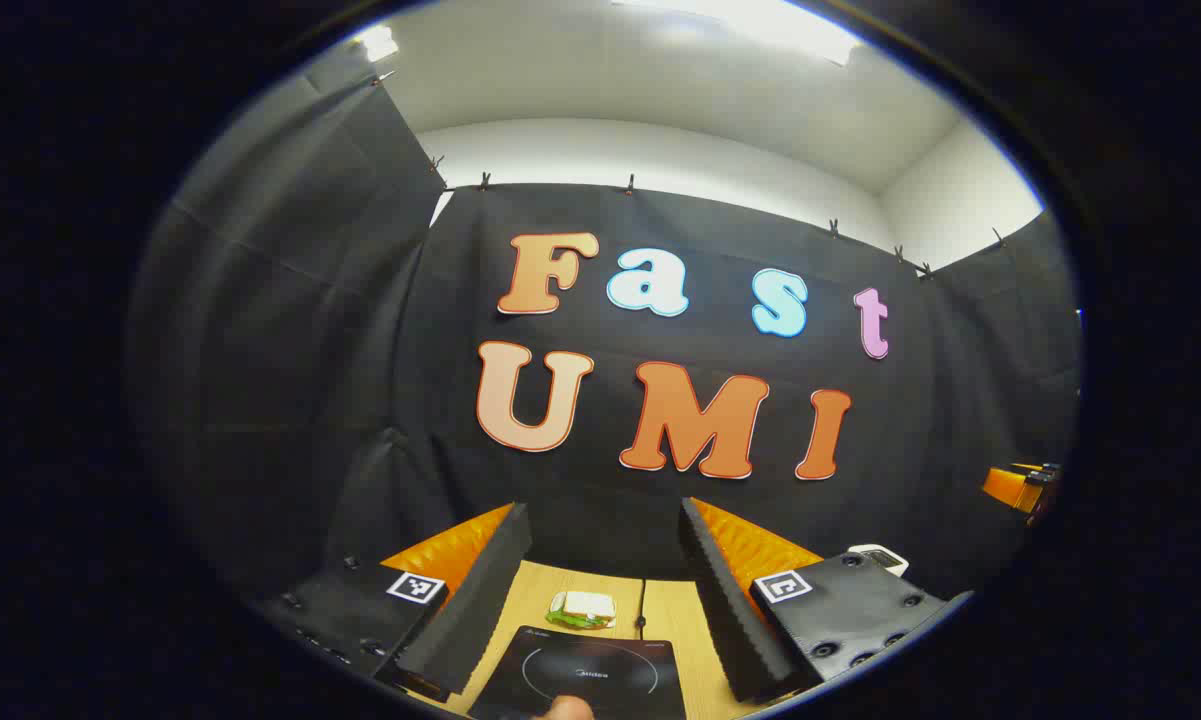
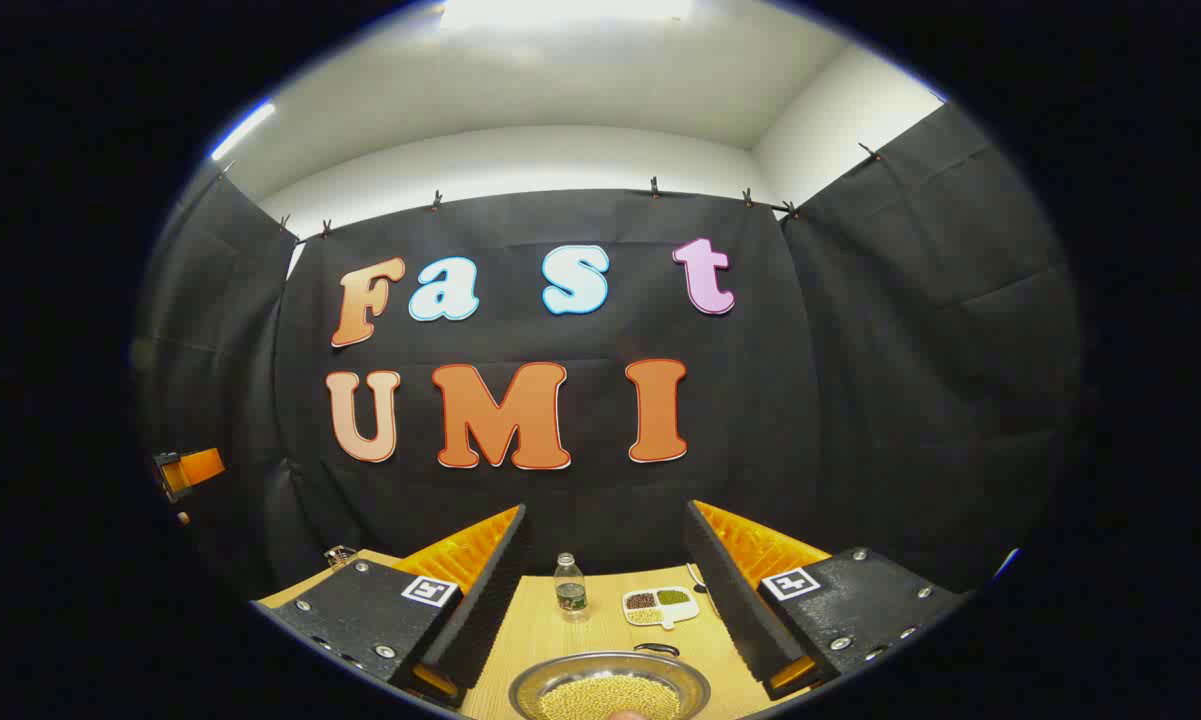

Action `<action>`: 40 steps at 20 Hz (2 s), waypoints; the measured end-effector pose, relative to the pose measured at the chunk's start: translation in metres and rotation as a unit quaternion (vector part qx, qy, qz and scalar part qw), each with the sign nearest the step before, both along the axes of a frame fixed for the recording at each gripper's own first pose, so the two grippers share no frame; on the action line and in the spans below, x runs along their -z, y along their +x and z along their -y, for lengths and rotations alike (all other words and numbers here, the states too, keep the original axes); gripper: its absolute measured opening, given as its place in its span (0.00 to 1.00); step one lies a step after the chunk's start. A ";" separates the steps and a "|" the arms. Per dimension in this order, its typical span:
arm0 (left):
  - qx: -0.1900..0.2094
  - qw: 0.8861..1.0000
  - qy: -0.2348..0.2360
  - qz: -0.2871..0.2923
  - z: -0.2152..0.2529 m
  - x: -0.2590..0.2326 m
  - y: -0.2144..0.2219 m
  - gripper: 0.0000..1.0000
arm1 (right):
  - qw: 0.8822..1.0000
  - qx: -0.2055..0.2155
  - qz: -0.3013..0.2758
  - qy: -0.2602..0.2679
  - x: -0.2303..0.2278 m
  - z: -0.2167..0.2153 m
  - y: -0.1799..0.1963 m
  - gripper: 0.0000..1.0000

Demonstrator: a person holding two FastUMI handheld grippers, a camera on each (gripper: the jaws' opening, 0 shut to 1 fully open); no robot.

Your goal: First push the handle of the pot to place it horizontally, then grasp the pot with both hands and set it on the induction cooktop.

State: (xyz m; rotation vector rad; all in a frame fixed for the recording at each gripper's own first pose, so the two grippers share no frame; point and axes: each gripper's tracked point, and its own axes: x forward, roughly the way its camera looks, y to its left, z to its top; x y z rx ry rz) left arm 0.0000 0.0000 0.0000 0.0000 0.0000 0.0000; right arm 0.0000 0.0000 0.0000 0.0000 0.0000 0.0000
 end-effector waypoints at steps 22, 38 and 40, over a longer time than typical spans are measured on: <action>0.043 0.999 0.005 0.004 0.025 -0.007 -0.009 0.97 | 1.000 0.004 -0.012 0.002 0.010 0.013 -0.016 0.95; 0.055 0.998 0.016 -0.004 0.036 -0.003 -0.010 0.97 | 0.999 -0.006 -0.018 0.032 0.037 0.018 -0.020 0.07; 0.058 0.998 0.018 -0.005 0.037 -0.001 -0.012 0.97 | 0.999 -0.006 -0.028 0.034 0.050 0.019 -0.023 0.00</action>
